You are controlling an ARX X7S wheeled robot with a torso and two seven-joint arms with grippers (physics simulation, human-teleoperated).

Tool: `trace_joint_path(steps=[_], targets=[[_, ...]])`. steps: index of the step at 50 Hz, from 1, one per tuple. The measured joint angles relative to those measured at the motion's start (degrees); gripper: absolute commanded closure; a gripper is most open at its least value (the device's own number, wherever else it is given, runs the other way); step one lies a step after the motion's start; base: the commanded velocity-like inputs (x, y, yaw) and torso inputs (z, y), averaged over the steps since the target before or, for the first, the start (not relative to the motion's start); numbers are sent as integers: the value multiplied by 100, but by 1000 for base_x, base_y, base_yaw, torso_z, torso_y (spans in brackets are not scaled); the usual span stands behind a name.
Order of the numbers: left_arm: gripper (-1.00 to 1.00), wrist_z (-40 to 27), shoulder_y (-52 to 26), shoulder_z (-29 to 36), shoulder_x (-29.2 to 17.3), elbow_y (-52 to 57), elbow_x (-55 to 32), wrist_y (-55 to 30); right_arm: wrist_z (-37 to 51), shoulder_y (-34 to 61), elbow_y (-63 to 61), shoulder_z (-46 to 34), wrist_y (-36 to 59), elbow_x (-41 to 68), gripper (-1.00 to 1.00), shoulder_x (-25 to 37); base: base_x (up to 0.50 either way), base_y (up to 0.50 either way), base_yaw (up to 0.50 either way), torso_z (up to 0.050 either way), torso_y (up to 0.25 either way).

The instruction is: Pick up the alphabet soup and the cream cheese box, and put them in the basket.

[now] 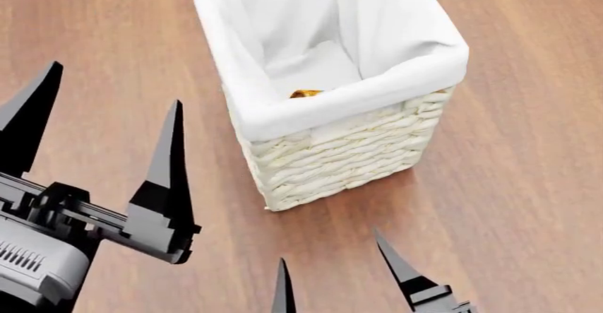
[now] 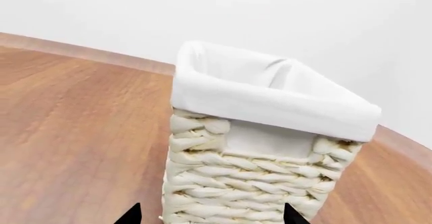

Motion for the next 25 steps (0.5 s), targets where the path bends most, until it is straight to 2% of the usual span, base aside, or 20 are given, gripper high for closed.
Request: trace_joint_path(steps=[25], targets=[[-100,-319,223,-136,-326,1072,-87,-326,336,20,-1056,147,307,-38,-100,350,0,0,0,0,0]])
